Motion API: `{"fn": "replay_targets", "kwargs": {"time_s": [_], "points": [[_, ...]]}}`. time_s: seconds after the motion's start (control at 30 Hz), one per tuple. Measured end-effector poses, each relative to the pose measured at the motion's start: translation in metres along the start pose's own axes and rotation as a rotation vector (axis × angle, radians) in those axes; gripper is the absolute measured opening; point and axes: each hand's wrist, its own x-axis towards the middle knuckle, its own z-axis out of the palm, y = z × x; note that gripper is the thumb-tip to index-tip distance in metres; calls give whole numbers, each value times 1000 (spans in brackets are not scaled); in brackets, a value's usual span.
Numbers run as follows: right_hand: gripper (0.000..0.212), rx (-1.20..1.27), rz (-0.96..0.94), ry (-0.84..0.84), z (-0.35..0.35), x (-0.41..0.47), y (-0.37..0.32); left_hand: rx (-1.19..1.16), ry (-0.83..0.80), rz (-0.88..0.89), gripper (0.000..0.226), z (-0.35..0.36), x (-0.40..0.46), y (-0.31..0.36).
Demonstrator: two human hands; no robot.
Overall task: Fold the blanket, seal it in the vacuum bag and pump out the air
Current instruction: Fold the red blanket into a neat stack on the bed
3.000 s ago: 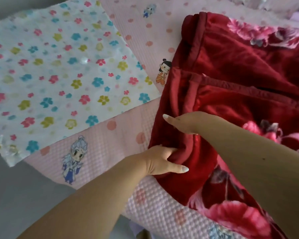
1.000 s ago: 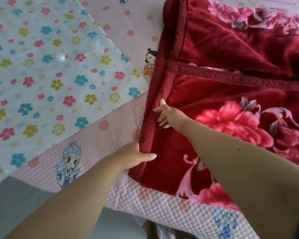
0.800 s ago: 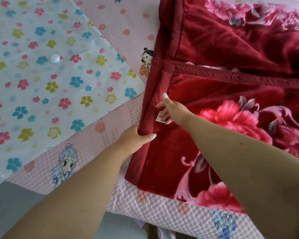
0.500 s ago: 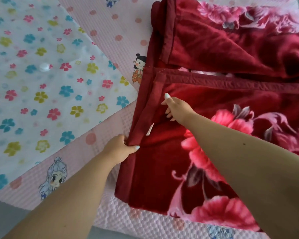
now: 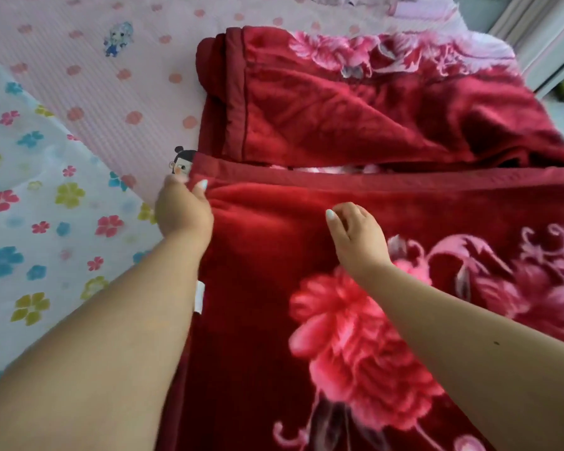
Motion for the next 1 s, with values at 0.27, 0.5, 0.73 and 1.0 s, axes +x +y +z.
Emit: {"fn": "replay_targets", "kwargs": {"time_s": [0.27,0.5,0.73,1.0], "points": [[64,-405,68,-160,2,2,40,283,-18,219,56,25,-3,6],[72,-197,14,-241,43,28,-5,-70,-256,135,64,52,24,49],[79,-121,-17,-149,104,63,-31,-243,-326,-73,71,85,76,49],[78,68,31,-47,134,91,-13,-592,-447,-271,63,117,137,60]]}}
